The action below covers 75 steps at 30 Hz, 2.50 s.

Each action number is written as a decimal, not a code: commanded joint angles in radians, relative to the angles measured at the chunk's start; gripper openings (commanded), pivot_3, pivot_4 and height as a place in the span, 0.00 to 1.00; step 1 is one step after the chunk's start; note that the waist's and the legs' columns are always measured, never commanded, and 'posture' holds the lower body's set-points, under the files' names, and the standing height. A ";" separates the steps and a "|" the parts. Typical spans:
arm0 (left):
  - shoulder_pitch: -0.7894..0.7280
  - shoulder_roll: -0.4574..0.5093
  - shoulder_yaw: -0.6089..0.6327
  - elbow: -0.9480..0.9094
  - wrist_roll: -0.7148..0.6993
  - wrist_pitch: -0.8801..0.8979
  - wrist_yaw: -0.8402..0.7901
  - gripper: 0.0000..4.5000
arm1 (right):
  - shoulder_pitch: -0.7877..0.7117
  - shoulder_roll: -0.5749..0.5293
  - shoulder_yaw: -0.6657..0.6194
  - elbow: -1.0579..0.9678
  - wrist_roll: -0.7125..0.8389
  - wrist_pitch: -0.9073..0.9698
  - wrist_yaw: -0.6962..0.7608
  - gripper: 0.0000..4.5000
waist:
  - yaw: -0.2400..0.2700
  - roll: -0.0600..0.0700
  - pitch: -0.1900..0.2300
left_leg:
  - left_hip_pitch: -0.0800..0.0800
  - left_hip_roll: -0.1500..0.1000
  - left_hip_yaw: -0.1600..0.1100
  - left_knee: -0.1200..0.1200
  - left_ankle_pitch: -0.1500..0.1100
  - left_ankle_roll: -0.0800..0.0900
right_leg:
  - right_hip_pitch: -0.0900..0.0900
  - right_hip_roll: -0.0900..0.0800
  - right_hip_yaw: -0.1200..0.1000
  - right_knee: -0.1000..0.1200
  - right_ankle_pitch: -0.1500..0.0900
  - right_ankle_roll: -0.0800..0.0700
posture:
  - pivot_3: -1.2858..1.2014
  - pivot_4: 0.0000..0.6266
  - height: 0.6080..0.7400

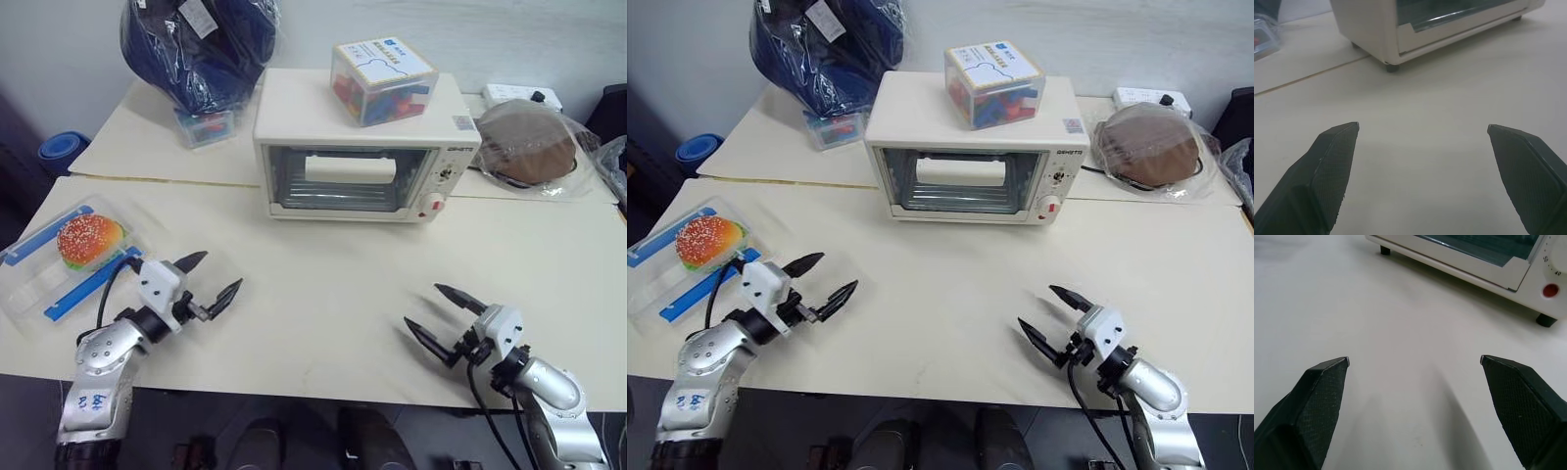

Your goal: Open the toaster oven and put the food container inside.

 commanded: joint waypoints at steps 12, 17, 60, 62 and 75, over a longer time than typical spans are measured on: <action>-0.039 0.106 0.157 -0.090 -0.302 0.209 -0.112 1.00 | -0.450 0.003 0.000 0.044 0.130 0.292 -0.013 1.00 | -0.012 0.000 0.000 | 0.000 0.000 -0.002 -0.001 0.001 -0.001 | 0.000 -0.001 -0.001 0.000 0.000 -0.001 | 0.52 0.24 1.00; -0.065 0.076 0.159 -0.125 -0.332 0.223 -0.087 1.00 | -0.588 0.048 0.011 0.103 0.131 0.313 -0.005 1.00 | -0.013 0.000 0.000 | -0.002 0.000 -0.002 -0.001 0.001 -0.001 | -0.002 -0.001 -0.001 0.000 0.000 -0.001 | 0.52 0.24 1.00; -0.513 -0.027 -0.158 0.221 -0.200 0.277 -0.217 0.01 | -0.234 -0.035 0.045 -0.025 -0.077 -0.013 0.063 1.00 | 0.003 0.000 0.000 | -0.007 -0.001 -0.002 0.003 0.005 -0.008 | -0.004 0.000 -0.002 0.001 0.000 0.000 | 0.52 0.24 1.00; -0.498 -0.027 -0.178 0.213 -0.183 0.269 -0.231 0.01 | -0.180 -0.047 0.010 -0.021 -0.068 -0.024 0.048 1.00 | 0.016 0.000 0.000 | -0.007 -0.002 -0.002 0.003 0.004 -0.007 | -0.004 -0.001 -0.002 0.000 0.000 0.001 | 0.52 0.24 1.00; -0.295 -0.040 -0.198 0.100 -0.076 0.227 -0.136 0.14 | -0.086 -0.126 -0.141 -0.088 0.084 -0.003 0.081 1.00 | 0.006 0.001 0.000 | -0.003 -0.001 -0.001 0.004 0.003 -0.004 | -0.001 0.000 0.000 0.002 0.001 0.002 | 0.52 0.24 1.00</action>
